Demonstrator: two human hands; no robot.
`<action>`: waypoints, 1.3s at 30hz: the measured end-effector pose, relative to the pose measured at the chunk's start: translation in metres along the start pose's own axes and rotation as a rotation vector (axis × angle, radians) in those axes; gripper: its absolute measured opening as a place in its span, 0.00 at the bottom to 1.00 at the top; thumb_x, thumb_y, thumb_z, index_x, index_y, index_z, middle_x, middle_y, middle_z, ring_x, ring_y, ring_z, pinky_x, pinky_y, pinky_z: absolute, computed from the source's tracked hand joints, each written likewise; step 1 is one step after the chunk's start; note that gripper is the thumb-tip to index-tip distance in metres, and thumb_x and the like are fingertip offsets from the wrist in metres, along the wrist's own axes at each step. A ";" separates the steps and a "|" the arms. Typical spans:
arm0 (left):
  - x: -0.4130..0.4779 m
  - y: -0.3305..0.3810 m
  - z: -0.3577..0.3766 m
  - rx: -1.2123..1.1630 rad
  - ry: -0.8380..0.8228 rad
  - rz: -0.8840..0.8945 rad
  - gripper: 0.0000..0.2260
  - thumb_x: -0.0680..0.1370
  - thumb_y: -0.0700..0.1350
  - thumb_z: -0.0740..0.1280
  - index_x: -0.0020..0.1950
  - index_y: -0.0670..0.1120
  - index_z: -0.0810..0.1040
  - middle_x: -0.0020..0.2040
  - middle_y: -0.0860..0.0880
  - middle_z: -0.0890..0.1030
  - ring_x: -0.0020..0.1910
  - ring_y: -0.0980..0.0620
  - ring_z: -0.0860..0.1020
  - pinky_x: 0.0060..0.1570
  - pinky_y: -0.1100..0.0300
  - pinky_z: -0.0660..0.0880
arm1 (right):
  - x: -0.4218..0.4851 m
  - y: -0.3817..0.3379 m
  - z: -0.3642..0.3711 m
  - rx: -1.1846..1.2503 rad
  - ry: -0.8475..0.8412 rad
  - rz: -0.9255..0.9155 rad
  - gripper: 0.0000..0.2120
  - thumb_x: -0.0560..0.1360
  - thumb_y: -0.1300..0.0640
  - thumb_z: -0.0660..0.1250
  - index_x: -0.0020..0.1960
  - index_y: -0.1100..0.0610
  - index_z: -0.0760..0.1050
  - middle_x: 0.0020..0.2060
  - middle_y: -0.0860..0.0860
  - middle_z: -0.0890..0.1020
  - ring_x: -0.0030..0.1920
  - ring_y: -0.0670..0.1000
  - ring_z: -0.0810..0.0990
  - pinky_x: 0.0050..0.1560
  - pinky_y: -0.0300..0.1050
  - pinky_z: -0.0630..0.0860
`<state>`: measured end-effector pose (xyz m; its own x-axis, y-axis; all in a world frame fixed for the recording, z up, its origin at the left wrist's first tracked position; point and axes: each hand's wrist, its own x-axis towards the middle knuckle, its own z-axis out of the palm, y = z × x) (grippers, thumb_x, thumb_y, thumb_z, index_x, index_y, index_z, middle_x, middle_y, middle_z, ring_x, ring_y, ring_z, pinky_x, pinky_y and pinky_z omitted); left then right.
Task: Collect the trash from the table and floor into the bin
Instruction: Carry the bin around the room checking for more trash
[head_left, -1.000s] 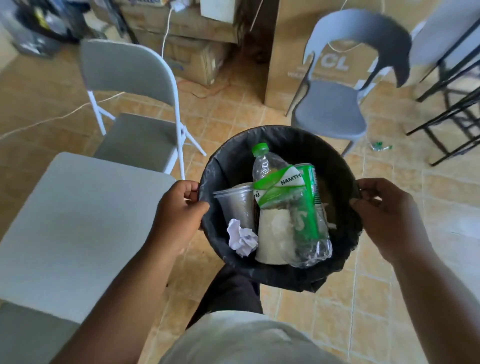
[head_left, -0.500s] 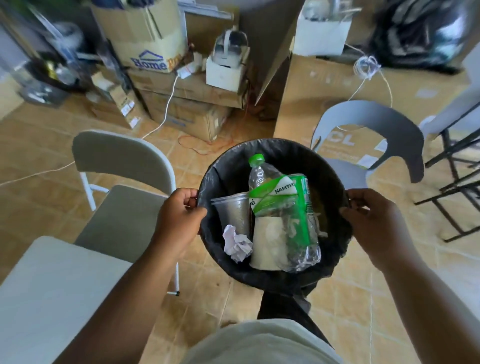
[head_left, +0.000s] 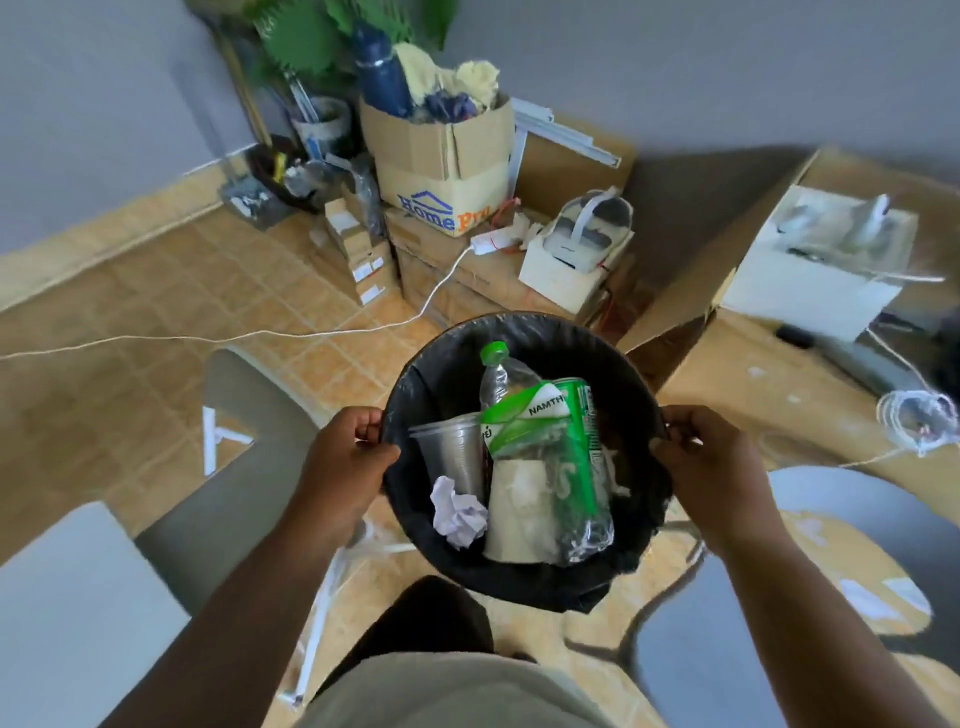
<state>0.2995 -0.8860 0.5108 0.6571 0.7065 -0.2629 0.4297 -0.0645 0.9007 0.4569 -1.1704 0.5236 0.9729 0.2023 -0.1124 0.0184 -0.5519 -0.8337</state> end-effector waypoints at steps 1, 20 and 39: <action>0.017 0.006 0.003 -0.001 0.015 -0.006 0.11 0.73 0.31 0.67 0.51 0.43 0.78 0.46 0.37 0.80 0.44 0.36 0.81 0.40 0.43 0.80 | 0.021 -0.010 0.005 -0.024 -0.015 -0.008 0.09 0.72 0.62 0.69 0.48 0.51 0.80 0.39 0.51 0.83 0.40 0.57 0.81 0.40 0.48 0.75; 0.360 0.091 -0.058 -0.169 0.235 -0.138 0.09 0.71 0.31 0.67 0.44 0.44 0.76 0.47 0.35 0.77 0.40 0.37 0.77 0.35 0.45 0.79 | 0.376 -0.213 0.192 -0.115 -0.278 -0.157 0.10 0.78 0.61 0.67 0.57 0.50 0.77 0.47 0.47 0.81 0.46 0.48 0.81 0.38 0.41 0.75; 0.536 0.066 -0.256 -0.282 0.959 -0.545 0.12 0.72 0.30 0.68 0.48 0.46 0.76 0.46 0.45 0.80 0.35 0.42 0.82 0.33 0.49 0.80 | 0.557 -0.471 0.627 -0.256 -0.986 -0.623 0.09 0.73 0.64 0.70 0.50 0.53 0.78 0.42 0.52 0.82 0.43 0.53 0.80 0.39 0.42 0.71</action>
<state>0.5213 -0.3308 0.5177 -0.3710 0.8474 -0.3799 0.2786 0.4918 0.8249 0.8452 -0.2912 0.5147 0.1854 0.9647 -0.1868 0.5788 -0.2608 -0.7727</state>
